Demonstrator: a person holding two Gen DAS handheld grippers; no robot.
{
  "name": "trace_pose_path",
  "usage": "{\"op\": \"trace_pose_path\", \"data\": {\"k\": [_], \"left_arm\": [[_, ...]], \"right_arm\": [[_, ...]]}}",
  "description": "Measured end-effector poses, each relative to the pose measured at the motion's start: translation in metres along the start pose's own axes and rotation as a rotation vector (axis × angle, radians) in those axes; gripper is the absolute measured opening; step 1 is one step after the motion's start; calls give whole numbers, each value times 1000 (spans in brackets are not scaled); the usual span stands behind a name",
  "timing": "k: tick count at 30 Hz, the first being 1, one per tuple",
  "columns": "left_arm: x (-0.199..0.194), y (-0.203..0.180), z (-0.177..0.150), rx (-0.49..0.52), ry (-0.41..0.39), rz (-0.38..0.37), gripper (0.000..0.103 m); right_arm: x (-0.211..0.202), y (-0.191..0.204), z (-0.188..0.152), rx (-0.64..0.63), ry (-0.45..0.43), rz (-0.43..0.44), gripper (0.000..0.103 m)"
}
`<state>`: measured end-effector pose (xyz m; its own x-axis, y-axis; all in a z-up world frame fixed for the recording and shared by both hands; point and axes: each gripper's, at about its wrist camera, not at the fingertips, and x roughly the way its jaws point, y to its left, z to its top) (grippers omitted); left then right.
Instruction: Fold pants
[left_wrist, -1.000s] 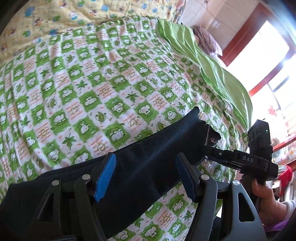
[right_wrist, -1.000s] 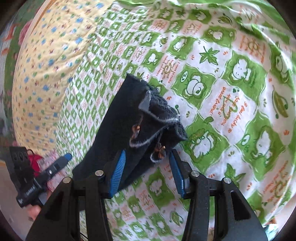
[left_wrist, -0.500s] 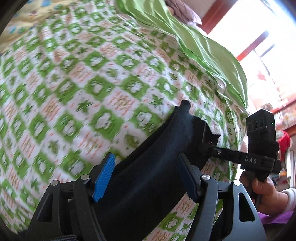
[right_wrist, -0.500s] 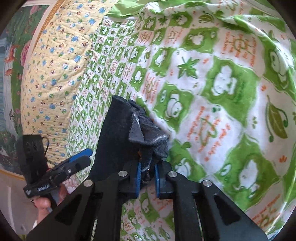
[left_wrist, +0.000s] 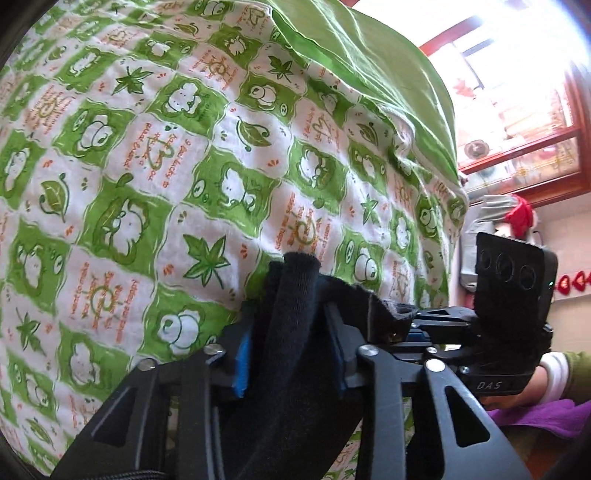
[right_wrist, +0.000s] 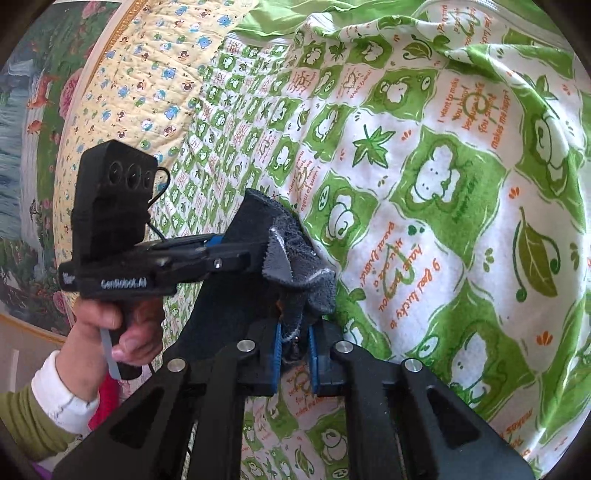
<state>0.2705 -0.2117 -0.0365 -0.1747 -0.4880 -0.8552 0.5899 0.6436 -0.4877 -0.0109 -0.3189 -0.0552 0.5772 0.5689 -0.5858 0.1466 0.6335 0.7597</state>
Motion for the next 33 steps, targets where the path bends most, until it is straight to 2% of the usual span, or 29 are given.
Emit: {"op": "trace_pose_path", "data": {"k": [2, 5, 10, 17, 25, 33], "left_arm": [[-3, -1, 0, 13, -11, -5, 15], [-11, -6, -4, 37, -47, -3, 11], [-46, -9, -17, 26, -157, -37, 11], [-99, -10, -49, -1, -285, -48, 11], [-151, -1, -107, -56, -412, -36, 11], [-176, 12, -160, -129, -507, -16, 11]], "right_arm": [[0, 1, 0, -8, -1, 0, 13], [-2, 3, 0, -14, -1, 8, 13], [-11, 28, 2, -93, -19, 37, 13], [-18, 72, 4, -177, -11, 167, 13], [-9, 124, -10, -286, 49, 258, 13], [16, 162, -29, -350, 135, 311, 13]]}}
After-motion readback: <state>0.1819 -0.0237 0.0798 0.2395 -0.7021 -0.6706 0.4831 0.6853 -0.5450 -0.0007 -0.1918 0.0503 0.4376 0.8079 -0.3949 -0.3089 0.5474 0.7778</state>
